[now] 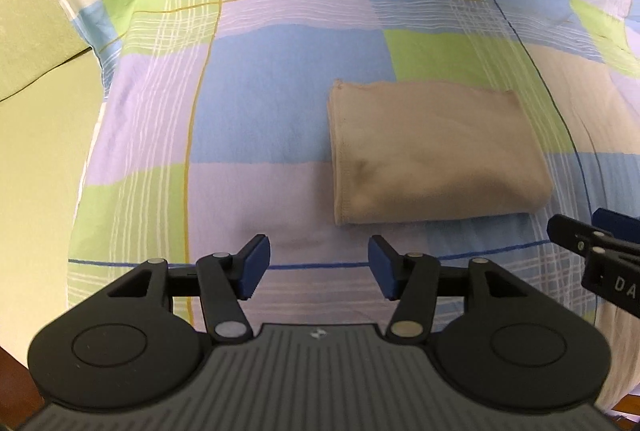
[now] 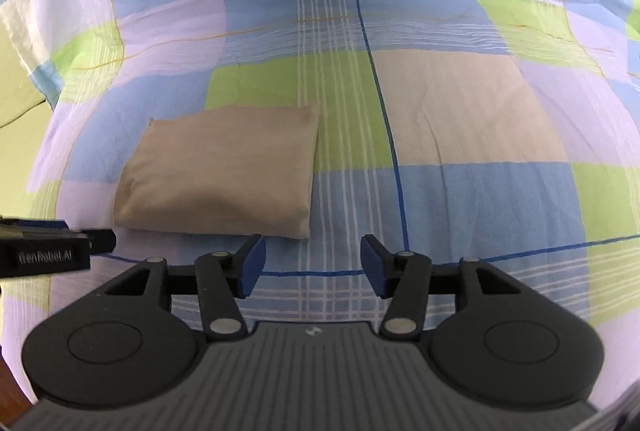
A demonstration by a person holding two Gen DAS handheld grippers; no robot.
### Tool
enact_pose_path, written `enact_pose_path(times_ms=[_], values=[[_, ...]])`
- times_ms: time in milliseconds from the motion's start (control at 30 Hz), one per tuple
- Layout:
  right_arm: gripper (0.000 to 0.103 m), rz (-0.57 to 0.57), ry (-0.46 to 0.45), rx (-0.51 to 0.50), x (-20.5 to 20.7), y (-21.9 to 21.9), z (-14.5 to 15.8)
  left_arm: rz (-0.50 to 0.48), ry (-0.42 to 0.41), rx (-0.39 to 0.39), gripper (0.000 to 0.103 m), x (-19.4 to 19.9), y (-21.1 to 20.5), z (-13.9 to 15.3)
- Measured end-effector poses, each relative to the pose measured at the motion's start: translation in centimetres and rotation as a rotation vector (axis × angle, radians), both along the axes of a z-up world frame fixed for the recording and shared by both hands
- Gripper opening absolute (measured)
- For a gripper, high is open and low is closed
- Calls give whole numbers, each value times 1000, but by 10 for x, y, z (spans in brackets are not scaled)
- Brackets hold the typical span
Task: Fold clothes
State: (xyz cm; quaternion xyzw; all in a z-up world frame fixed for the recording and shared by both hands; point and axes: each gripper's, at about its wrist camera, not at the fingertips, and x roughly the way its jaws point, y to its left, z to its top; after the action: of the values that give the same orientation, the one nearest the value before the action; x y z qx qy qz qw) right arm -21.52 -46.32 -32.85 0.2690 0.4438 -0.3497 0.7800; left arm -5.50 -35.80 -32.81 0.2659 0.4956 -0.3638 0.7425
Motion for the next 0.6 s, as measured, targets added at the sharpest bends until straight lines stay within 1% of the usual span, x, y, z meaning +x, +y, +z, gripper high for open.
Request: enact_pose_path(times_ms=[167, 300, 367, 433, 500, 600], values=[[50, -40, 24, -46, -4, 14, -8, -45, -33, -11, 58, -11, 13, -9], [50, -66, 34, -75, -7, 32, -7, -66, -51, -37, 58, -15, 40, 2], [50, -80, 40, -92, -9, 44, 0, -66, -63, -54, 58, -16, 60, 12], [52, -90, 35, -105, -10, 61, 14, -65, -74, -53, 58, -17, 75, 24], [54, -91, 27, -116, -9, 75, 27, -53, -88, -67, 58, -16, 91, 42], [55, -74, 9, -137, -5, 102, 54, -28, -105, -91, 58, -16, 115, 67]])
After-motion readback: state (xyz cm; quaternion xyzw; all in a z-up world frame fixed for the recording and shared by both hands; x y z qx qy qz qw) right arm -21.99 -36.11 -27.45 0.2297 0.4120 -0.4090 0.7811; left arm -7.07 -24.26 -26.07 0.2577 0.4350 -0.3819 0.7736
